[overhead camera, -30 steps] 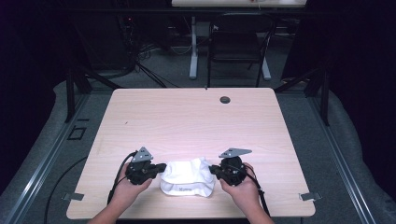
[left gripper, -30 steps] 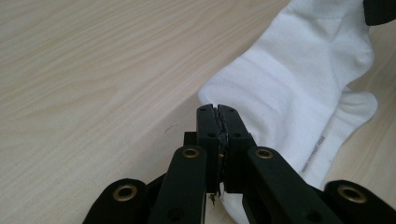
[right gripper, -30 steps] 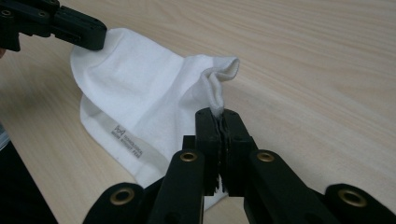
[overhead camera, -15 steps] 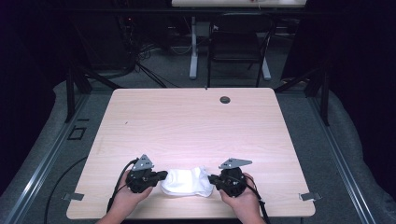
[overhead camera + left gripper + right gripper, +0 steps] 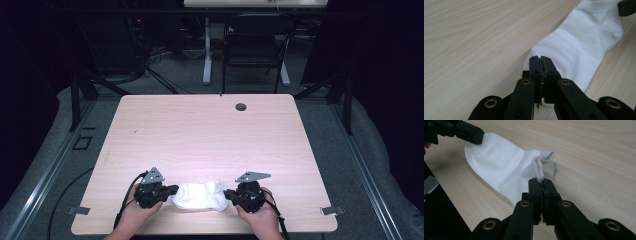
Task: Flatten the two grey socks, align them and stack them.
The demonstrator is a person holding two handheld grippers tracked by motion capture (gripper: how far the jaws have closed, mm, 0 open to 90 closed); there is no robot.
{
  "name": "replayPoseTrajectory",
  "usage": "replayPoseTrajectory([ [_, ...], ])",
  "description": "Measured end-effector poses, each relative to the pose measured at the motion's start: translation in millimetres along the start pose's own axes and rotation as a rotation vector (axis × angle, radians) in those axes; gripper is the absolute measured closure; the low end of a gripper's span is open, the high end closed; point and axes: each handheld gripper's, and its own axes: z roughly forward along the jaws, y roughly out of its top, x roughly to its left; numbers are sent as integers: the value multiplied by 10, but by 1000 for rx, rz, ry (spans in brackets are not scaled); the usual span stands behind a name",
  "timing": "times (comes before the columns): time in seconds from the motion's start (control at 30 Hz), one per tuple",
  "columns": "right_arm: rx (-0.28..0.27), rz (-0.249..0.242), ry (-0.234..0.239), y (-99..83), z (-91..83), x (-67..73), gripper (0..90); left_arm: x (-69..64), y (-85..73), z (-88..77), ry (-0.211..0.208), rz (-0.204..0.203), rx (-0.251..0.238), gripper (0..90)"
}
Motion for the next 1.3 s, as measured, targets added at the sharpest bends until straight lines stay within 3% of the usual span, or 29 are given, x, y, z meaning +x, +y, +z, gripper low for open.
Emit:
replayPoseTrajectory([
  [0.6, 43, 14, -12, -48, 148, -71, 867, 45, -69, 122, 10, -11, 39, 850],
  [0.8, -2, 15, -22, -46, 96, -82, 736, 42, -47, 79, 10, -21, 4, 755],
  [0.97, -66, -13, -59, -29, 7, -63, 707, 19, -5, 10, -2, -16, -30, 710],
  [1.1, -114, -39, -48, 3, -17, 18, 699, -5, 0, -2, 2, -9, -30, 686],
  [1.3, -91, -112, -14, 15, 78, 150, 678, -67, -6, -7, -3, 7, -30, 629],
])
